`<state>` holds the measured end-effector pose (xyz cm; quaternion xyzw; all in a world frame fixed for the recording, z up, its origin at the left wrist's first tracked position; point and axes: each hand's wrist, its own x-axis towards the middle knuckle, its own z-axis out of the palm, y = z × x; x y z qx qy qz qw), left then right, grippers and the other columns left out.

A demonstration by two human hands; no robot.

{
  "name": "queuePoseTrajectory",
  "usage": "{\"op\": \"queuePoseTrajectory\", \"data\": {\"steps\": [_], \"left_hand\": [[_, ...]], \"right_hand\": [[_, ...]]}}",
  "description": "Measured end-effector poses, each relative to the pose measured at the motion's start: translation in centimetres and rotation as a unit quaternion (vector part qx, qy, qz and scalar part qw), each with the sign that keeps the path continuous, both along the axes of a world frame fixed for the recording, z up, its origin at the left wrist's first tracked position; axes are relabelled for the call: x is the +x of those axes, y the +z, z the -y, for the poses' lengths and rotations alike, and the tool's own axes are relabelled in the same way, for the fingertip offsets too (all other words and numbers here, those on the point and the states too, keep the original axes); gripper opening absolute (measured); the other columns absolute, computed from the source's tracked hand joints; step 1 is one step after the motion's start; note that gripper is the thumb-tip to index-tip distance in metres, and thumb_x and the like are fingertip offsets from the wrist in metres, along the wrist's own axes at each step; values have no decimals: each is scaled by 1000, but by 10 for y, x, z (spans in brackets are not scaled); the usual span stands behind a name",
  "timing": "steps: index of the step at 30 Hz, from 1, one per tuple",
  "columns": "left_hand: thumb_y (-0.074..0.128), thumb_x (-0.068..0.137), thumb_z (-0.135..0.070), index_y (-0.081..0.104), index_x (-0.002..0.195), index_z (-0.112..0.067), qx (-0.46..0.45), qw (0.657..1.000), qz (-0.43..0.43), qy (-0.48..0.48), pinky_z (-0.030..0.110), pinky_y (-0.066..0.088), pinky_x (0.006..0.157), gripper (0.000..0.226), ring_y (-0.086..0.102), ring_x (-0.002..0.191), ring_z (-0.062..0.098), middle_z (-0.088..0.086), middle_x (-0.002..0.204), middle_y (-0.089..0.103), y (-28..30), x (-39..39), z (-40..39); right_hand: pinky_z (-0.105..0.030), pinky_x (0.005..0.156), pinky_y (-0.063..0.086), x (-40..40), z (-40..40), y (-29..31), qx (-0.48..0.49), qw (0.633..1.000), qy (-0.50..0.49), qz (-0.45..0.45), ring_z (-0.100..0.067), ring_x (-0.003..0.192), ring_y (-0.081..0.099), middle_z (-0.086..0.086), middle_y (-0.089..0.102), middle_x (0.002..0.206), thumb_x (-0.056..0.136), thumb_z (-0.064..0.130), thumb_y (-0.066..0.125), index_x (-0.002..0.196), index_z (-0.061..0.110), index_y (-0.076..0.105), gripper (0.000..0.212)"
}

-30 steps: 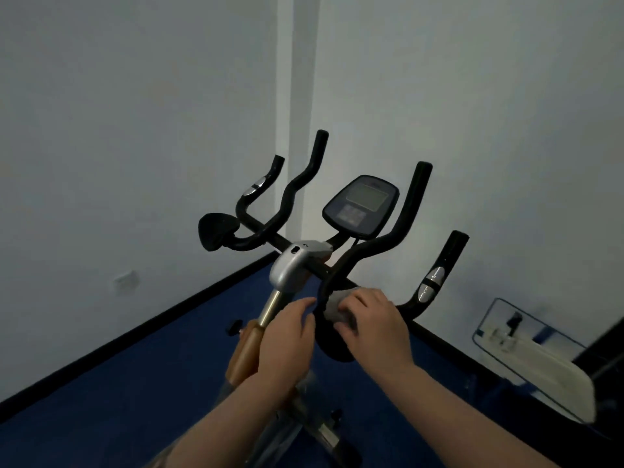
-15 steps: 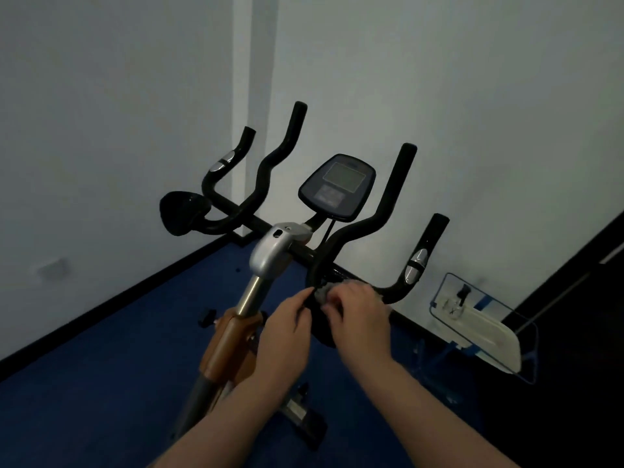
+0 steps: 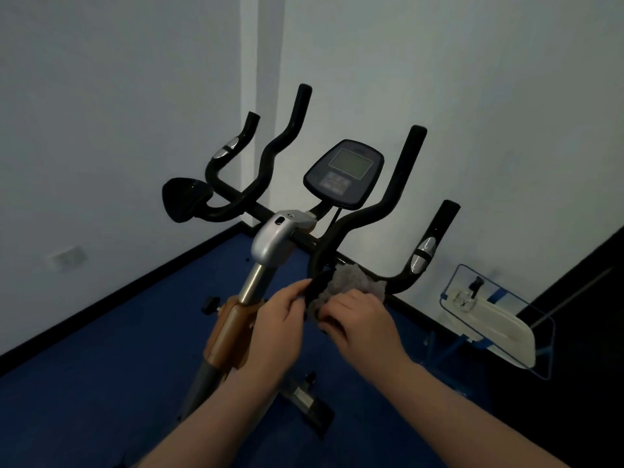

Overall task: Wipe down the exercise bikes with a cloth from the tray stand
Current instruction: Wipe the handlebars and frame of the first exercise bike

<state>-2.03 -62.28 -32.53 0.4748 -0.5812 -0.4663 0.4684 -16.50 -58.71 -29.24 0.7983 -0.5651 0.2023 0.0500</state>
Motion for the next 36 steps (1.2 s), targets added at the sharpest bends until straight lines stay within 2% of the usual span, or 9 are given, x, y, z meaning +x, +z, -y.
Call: {"op": "queuePoseTrajectory", "data": {"steps": [4,9,15,19,22,25,28,31,36], "left_hand": [[44,96,-13,64,115,-29,-5,1000,2,6,5,45,79,32,59,99,-9,-16,107,66,2,0,3],[43,95,-8,64,112,-32,-13,1000,-19,7,6,46,77,36,62,95,-8,-21,100,68,-1,-4,0],[44,96,-14,64,111,-31,-11,1000,-14,16,19,49,86,31,61,100,-3,-13,106,67,-3,-10,6],[49,96,-24,62,110,-37,-26,999,-15,21,13,48,81,23,60,98,-6,-13,104,66,-2,-13,5],[52,95,-28,59,109,-39,-17,999,-18,25,11,49,78,19,60,95,-7,-10,104,65,0,-18,3],[53,94,-28,58,103,-47,-14,999,-7,33,18,50,80,21,61,94,-5,-10,103,66,2,-19,4],[54,94,-24,55,96,-54,-26,999,18,45,16,47,79,30,59,93,-9,-15,99,65,2,-17,5],[54,94,-22,54,94,-56,-37,997,35,56,14,46,80,33,58,93,-12,-17,98,65,1,-20,4],[54,94,-21,62,107,-41,-43,996,50,66,12,44,81,25,58,96,-9,-17,101,65,0,-21,4]], "right_hand": [[-24,70,39,-21,-5,0,6,999,33,-27,-11,81,53,10,63,81,79,25,71,81,23,64,7],[-28,72,41,16,-1,-13,-39,995,-74,53,-13,78,56,9,65,79,79,22,71,81,23,67,4],[-26,78,41,-37,-7,-9,-98,992,71,-42,-14,83,54,7,66,84,86,26,65,85,20,68,8],[-26,75,45,-33,11,0,-75,994,-11,83,-12,86,51,7,65,79,80,25,73,80,19,72,6],[-26,75,46,-23,32,12,-37,983,-80,161,-12,95,51,5,66,85,78,23,75,84,18,74,8],[-20,74,42,-30,21,8,-24,983,-87,160,-9,96,49,8,63,88,79,26,74,86,20,73,9],[-14,74,43,-39,-7,-3,-21,974,-93,205,-3,90,52,17,58,88,80,27,72,85,26,68,7],[-18,71,45,-35,8,0,-19,971,-111,209,-6,86,54,14,58,86,77,25,74,81,23,68,7],[-20,73,45,-29,41,13,5,948,-139,287,-9,88,57,9,59,90,79,24,73,83,22,69,6]]}}
